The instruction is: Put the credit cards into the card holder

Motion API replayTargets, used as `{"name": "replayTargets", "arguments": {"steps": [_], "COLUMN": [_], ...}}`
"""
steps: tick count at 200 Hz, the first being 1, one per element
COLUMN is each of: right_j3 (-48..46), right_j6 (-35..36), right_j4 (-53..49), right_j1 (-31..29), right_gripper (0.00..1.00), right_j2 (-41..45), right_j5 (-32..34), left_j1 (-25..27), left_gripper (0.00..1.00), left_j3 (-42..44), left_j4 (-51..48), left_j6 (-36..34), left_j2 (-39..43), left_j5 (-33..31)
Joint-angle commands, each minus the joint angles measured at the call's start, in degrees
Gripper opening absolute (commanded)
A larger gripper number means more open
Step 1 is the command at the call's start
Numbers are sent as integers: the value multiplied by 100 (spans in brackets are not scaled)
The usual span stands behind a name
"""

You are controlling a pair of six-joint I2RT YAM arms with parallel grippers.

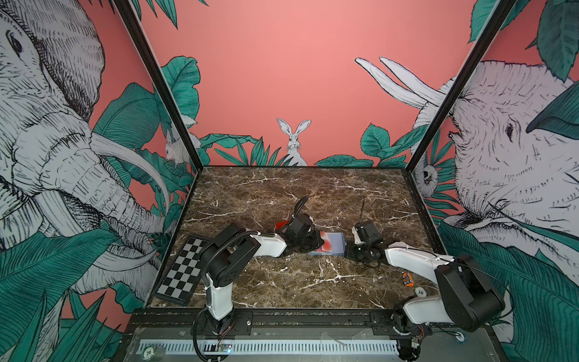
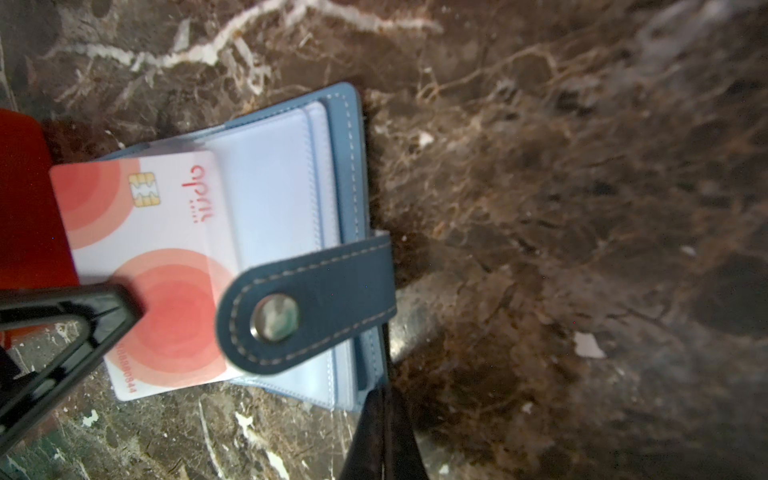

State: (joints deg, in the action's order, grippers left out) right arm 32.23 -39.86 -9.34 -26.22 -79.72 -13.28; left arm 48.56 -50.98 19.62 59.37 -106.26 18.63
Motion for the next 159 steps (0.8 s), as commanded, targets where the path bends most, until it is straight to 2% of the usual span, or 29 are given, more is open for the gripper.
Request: {"name": "replayTargets", "arguments": {"steps": [1, 64, 159], "right_j3": [-76, -94, 195], "right_j6": [-5, -18, 179], "right_j4": [176, 94, -723], "right_j1": [-60, -61, -51], "right_gripper": [5, 5, 22], "right_j2": [-225, -125, 511], "right_j5": [-114, -57, 331], "left_j1": [70, 66, 84], "left_gripper": [0, 8, 24], "left_j3": [-87, -592, -1151], "left_j4": [-345, -1243, -2880], "left_j6": [-33, -412, -1162], "left_j2": [-145, -202, 43], "left_j5": [24, -86, -806]}}
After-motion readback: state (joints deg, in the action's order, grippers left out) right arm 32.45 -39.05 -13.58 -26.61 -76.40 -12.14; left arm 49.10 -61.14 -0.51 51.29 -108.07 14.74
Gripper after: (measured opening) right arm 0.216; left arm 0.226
